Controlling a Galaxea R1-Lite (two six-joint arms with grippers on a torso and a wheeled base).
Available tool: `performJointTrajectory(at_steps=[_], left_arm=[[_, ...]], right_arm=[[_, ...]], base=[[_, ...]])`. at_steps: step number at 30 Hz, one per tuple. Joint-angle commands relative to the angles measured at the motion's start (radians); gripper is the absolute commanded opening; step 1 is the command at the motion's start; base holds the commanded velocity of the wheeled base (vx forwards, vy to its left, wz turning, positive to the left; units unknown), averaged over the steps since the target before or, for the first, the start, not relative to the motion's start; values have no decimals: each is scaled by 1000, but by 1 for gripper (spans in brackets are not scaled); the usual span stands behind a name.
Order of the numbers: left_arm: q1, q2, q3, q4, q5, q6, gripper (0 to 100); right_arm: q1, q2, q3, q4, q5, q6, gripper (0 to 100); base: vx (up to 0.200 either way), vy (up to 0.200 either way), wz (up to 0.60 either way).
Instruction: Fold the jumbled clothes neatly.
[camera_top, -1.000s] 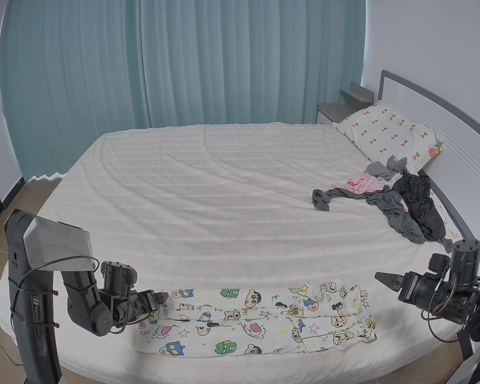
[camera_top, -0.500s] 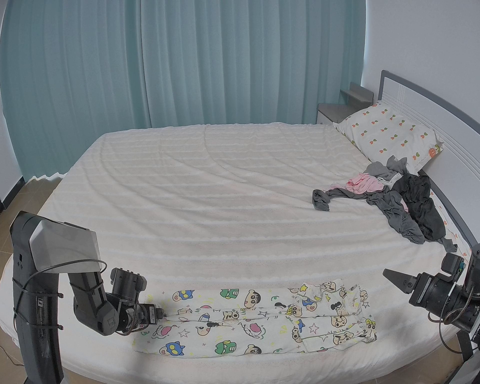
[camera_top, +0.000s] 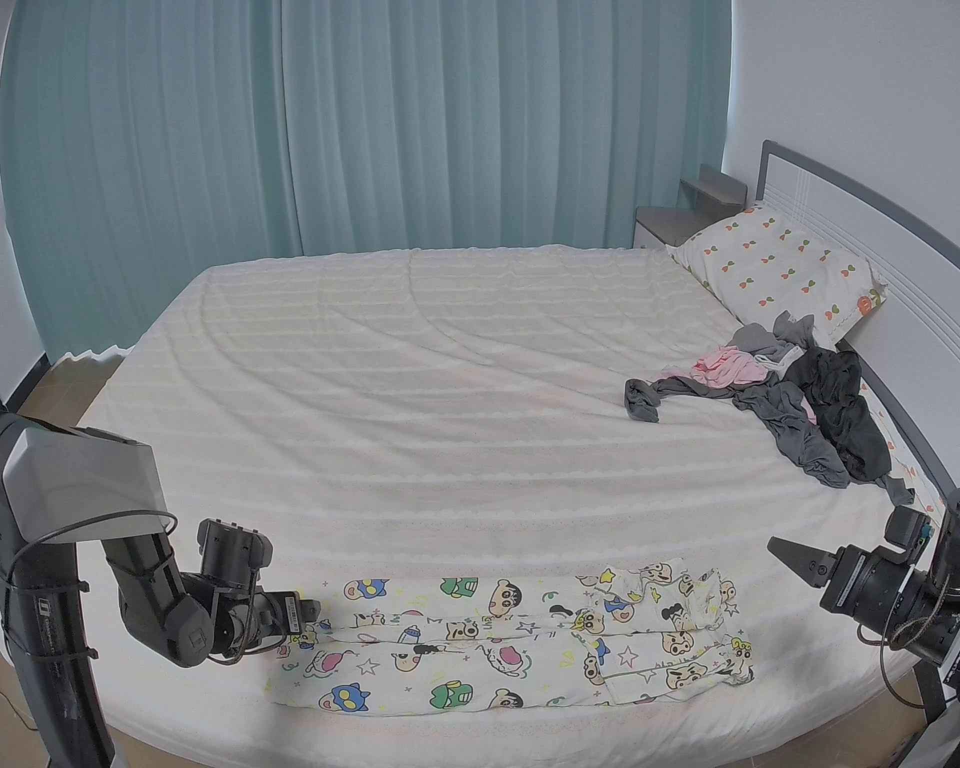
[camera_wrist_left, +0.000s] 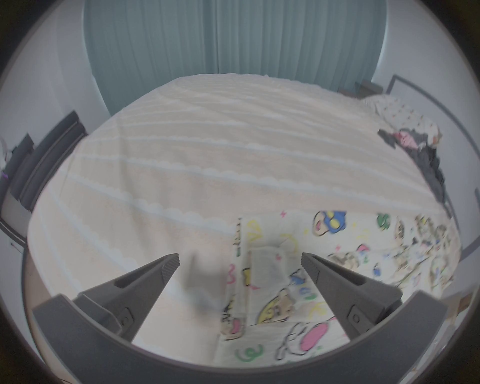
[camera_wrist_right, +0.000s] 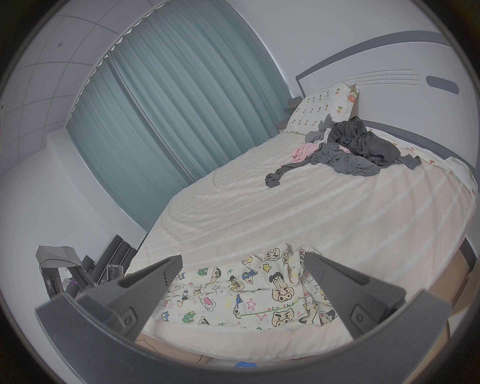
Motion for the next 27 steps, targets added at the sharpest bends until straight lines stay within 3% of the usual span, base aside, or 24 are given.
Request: performJointTrajectory(at_steps=[1, 9, 18, 27], left_arm=[[-16, -14, -23, 8, -40, -32, 100], [-40, 104, -76, 3, -40, -33, 100], [-89, 151, -74, 5, -31, -33, 100], [-85, 151, -63, 8, -10, -32, 100]], right_arm=[[1, 3, -1, -1, 0, 0, 100], [19, -5, -1, -1, -1, -1, 100], [29, -8, 0, -1, -1, -1, 100], [29, -8, 2, -1, -1, -1, 100]], base=[[0, 0, 0], [0, 0, 0], [0, 0, 0], [0, 0, 0]])
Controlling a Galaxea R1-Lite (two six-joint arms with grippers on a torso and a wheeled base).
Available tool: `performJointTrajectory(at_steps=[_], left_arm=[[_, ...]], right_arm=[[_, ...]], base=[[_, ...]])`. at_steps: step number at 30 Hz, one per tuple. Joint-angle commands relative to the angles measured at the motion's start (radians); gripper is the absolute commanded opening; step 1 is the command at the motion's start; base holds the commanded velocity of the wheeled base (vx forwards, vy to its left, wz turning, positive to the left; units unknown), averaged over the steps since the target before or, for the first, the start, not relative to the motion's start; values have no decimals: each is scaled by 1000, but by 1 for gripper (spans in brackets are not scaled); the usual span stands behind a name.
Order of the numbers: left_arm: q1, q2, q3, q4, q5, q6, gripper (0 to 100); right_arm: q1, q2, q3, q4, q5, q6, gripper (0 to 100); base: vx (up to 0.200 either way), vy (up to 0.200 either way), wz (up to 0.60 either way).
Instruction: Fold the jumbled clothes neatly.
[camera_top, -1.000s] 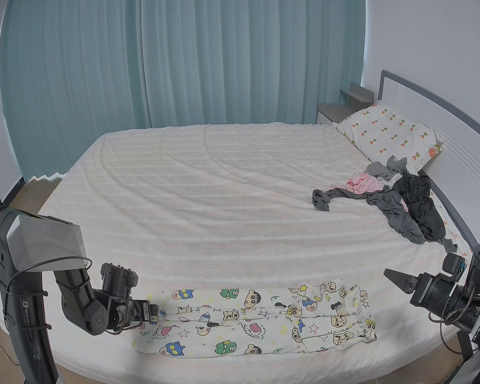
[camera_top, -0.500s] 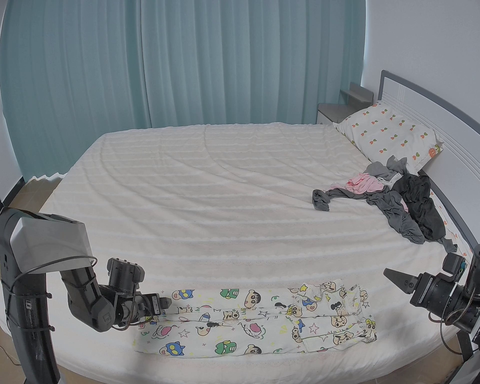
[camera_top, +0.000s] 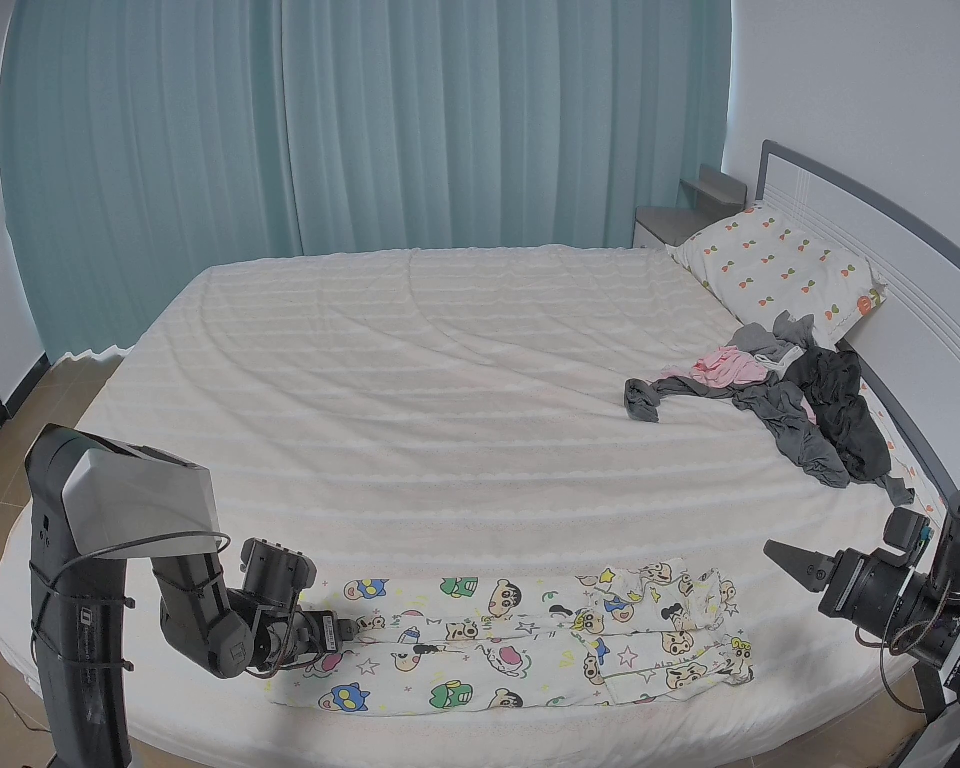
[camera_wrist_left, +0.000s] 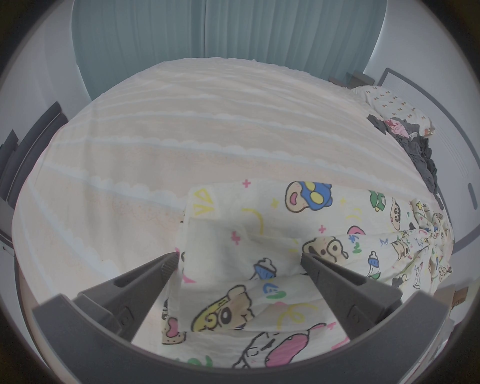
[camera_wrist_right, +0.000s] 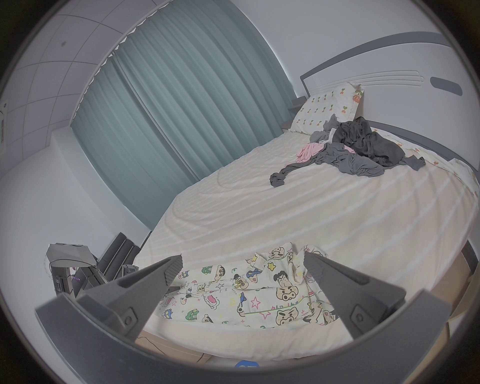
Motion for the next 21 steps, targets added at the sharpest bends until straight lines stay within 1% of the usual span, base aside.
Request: performJointTrajectory(at_steps=[1, 16, 21], left_arm=[[6, 7, 4, 3, 0, 1, 100], [32, 7, 6, 1, 6, 7, 100], [43, 7, 4, 0, 8, 24, 100]], right_arm=[[0, 3, 0, -1, 0, 0, 100], [0, -3, 0, 1, 0, -1, 100], [0, -3, 0, 1, 0, 0, 100]], base=[[0, 0, 0], [0, 0, 0], [0, 0, 0]])
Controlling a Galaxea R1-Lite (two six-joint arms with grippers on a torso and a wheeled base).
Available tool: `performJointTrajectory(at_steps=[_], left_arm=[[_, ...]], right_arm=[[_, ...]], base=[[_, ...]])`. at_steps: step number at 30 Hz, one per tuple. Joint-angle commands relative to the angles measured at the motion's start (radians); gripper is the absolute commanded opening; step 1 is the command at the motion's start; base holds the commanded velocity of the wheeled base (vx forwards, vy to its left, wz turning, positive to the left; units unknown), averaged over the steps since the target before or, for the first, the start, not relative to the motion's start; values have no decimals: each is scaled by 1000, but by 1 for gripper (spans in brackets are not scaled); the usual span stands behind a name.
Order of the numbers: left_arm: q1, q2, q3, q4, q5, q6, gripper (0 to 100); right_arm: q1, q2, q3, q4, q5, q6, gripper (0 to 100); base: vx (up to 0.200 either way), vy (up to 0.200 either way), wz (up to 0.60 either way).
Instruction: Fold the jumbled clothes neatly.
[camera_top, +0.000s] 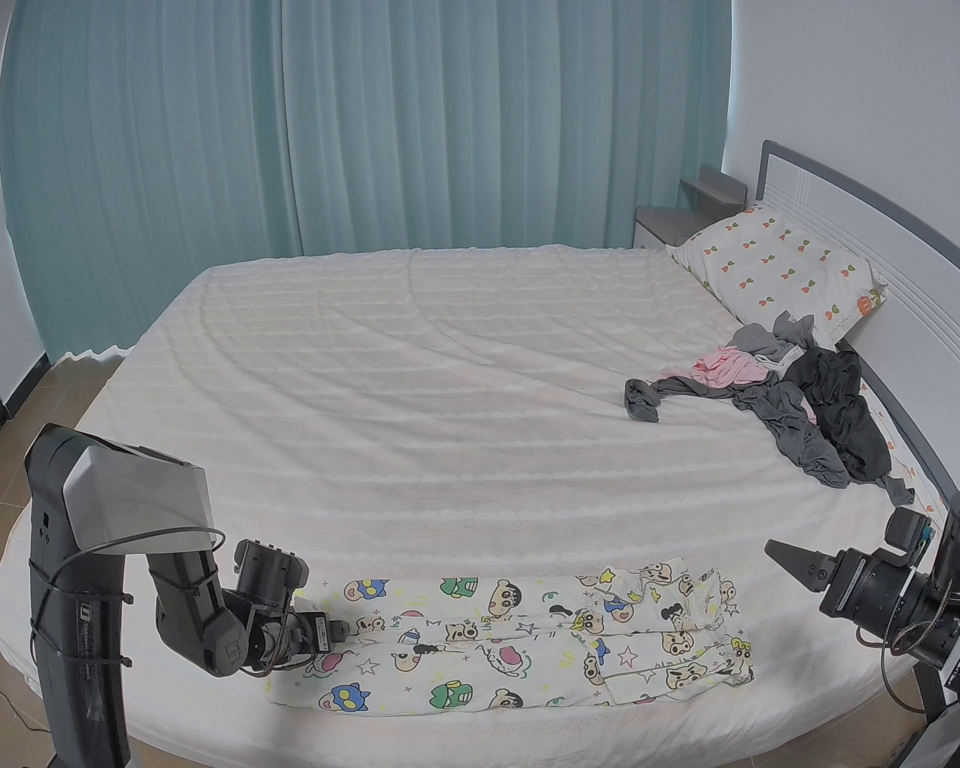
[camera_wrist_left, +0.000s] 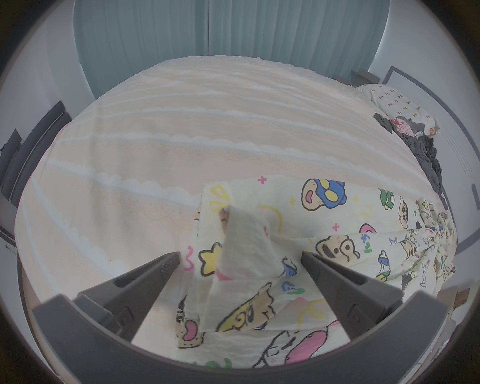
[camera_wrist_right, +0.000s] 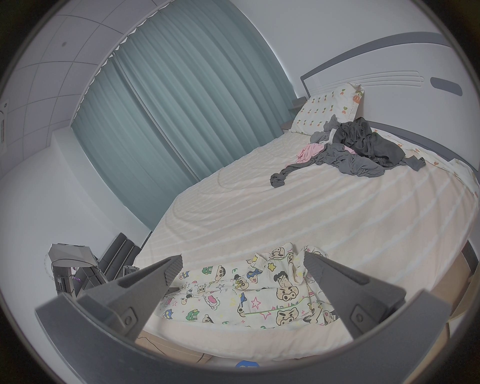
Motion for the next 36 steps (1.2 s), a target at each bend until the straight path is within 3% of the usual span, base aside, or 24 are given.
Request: performJointTrajectory(at_steps=[1, 15, 16, 22, 26, 36], left_arm=[[5, 4, -3, -3, 1, 1, 100], [-26, 18, -10, -8, 19, -12, 100], [-29, 18, -10, -8, 19, -12, 0], [-34, 20, -12, -6, 27, -12, 0], [-34, 21, -6, -6, 78, -12, 0], [-24, -22, 0, -8, 82, -49, 0]], right_arm=[[0, 2, 0, 0, 0, 0, 100], [-1, 2, 1, 0, 0, 0, 100], [-1, 1, 0, 1, 0, -1, 100], [-3, 1, 1, 1, 0, 0, 100], [-18, 4, 1, 1, 8, 3, 100], [-27, 1, 1, 1, 11, 2, 100]], base=[[0, 0, 0], [0, 0, 0], [0, 0, 0], [0, 0, 0], [0, 0, 0], [0, 0, 0]])
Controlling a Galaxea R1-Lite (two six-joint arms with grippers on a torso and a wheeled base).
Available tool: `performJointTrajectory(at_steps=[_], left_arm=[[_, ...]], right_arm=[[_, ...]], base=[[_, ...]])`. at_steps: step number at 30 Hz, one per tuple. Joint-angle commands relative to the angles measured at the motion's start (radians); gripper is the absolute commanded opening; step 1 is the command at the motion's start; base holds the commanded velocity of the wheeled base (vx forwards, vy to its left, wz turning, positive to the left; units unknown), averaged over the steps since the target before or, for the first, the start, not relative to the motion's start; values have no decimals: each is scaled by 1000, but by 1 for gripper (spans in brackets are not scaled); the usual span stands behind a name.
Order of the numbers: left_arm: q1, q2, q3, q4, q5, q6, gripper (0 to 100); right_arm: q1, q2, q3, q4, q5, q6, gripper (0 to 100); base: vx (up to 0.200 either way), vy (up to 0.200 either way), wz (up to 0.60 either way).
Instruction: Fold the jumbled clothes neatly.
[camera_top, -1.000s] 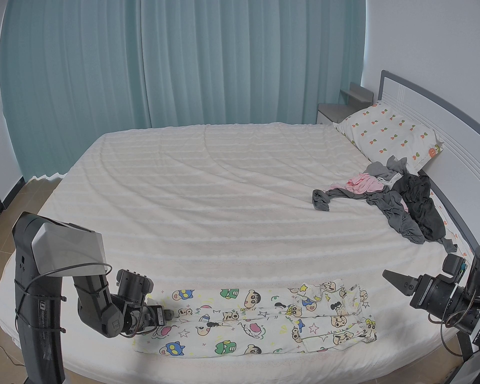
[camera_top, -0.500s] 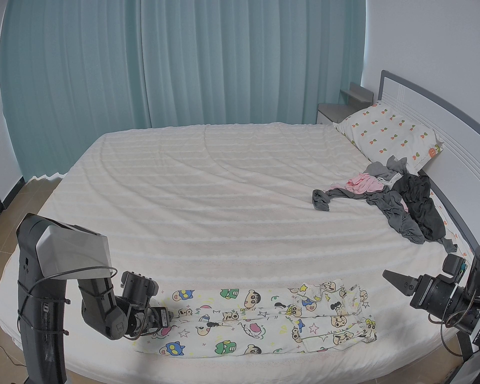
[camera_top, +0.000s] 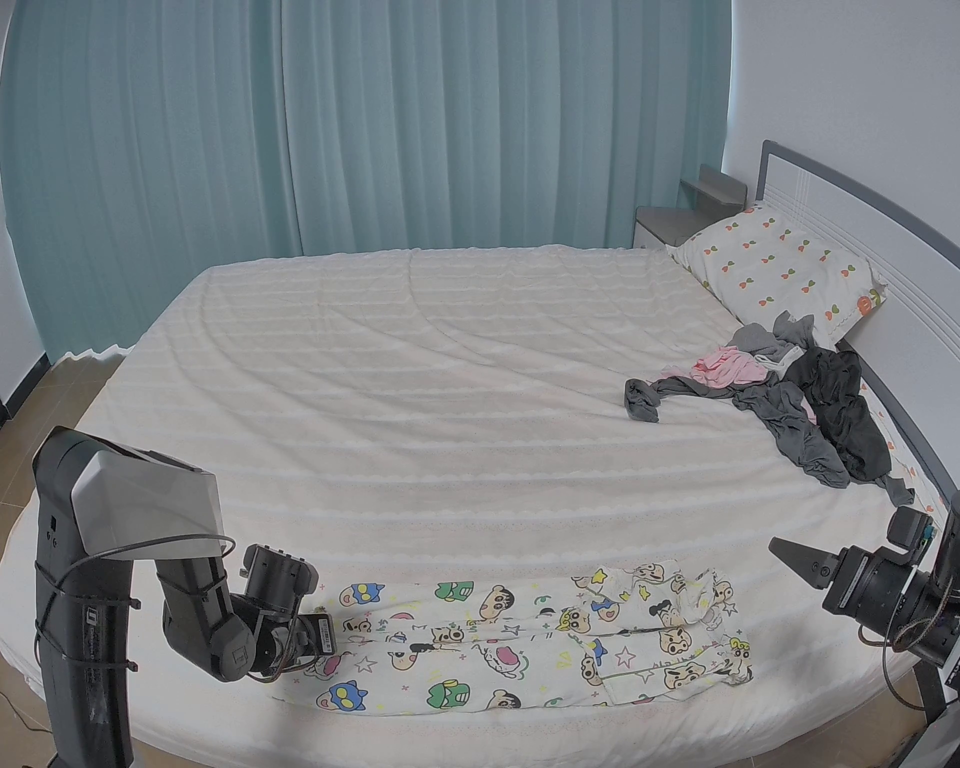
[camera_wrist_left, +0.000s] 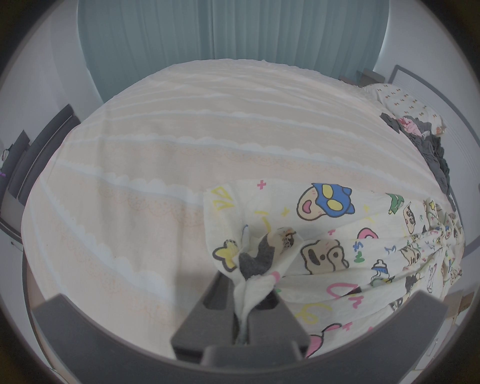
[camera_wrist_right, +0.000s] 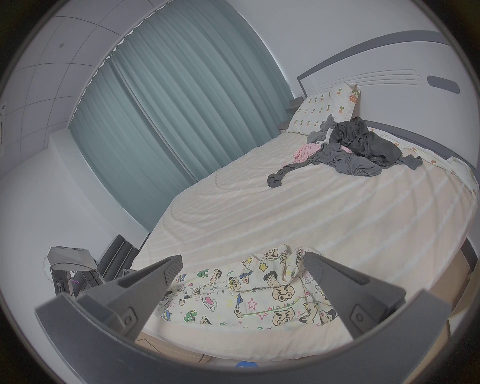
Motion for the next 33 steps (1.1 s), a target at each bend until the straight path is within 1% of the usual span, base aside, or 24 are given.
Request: performJointTrajectory(at_steps=[1, 4, 7, 9, 10, 11, 12, 14, 15, 17, 18, 19, 22, 26, 29, 31, 32, 33], left_arm=[[5, -39, 3, 2, -1, -6, 0], [24, -60, 12, 5, -5, -6, 0], [67, -87, 37, 1, -22, -3, 0], [101, -120, 46, 5, -50, -3, 0], [101, -120, 46, 5, -50, -3, 0], [134, -151, 57, 8, -88, -4, 0], [151, -159, 69, 5, -105, -3, 0], [168, -165, 80, 1, -119, -3, 0], [208, -179, 87, -1, -140, -1, 0], [257, -197, 86, -1, -167, -1, 0], [260, -199, 86, 1, -170, -1, 0], [314, -217, 84, 2, -196, 5, 0], [409, -246, 80, 8, -239, 29, 0], [573, -260, 58, 10, -318, 88, 0], [683, -260, 21, 13, -361, 95, 0], [739, -261, 0, 15, -390, 95, 0], [795, -261, -26, 24, -423, 95, 0], [829, -263, -45, 39, -440, 100, 0]], right_arm=[[0, 0, 0, 0, 0, 0, 100], [-1, -1, 0, 0, 0, 0, 100], [-1, -3, -2, -2, 0, 0, 100], [-1, -3, 0, -2, 0, 0, 100], [-1, -3, 0, -2, 0, 0, 100], [-1, -3, 0, 0, 0, 0, 100], [-1, -3, 0, -2, 0, 0, 100], [-1, -3, 0, 0, 0, 0, 100], [-1, -11, 0, 0, 0, 0, 100], [-1, -15, 0, 0, 0, 0, 100], [-1, -15, 0, 0, 0, 0, 100], [-1, -15, 0, 0, 0, 0, 100], [-1, -15, 0, 0, 0, 0, 100], [-1, -14, 0, 0, 0, 0, 100], [-1, -12, 0, 0, 1, 0, 100], [-1, -14, 0, 0, 0, 0, 100], [-1, -12, 1, 0, 0, 0, 100], [-1, -12, 1, 1, 1, 0, 100]], base=[[0, 0, 0], [0, 0, 0], [0, 0, 0], [0, 0, 0], [0, 0, 0], [0, 0, 0], [0, 0, 0], [0, 0, 0], [0, 0, 0], [0, 0, 0], [0, 0, 0], [0, 0, 0], [0, 0, 0], [0, 0, 0], [0, 0, 0], [0, 0, 0], [0, 0, 0], [0, 0, 0]])
